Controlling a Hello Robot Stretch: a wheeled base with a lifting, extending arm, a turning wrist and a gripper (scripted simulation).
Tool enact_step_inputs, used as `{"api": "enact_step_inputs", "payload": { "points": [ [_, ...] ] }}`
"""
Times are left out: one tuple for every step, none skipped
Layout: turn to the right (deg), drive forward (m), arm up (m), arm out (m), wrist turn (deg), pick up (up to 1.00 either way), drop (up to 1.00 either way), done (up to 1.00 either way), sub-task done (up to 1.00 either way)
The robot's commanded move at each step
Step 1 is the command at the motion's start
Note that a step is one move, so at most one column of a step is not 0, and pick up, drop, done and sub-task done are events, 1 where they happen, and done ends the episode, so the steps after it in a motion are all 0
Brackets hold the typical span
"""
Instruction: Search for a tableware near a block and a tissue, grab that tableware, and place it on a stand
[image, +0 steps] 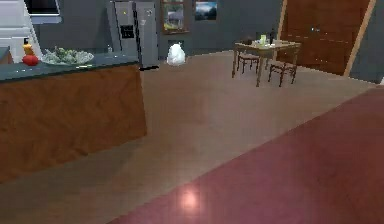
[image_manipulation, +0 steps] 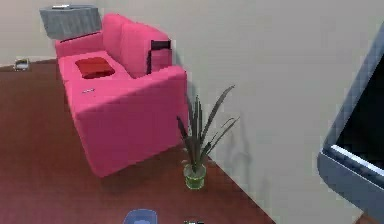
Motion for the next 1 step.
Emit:
{"api": "enact_step_inputs", "payload": {
  "points": [
    [-45.0,0.00,0.00,0.00,0.0,0.00,0.00,0.00,0.00]
  ]
}}
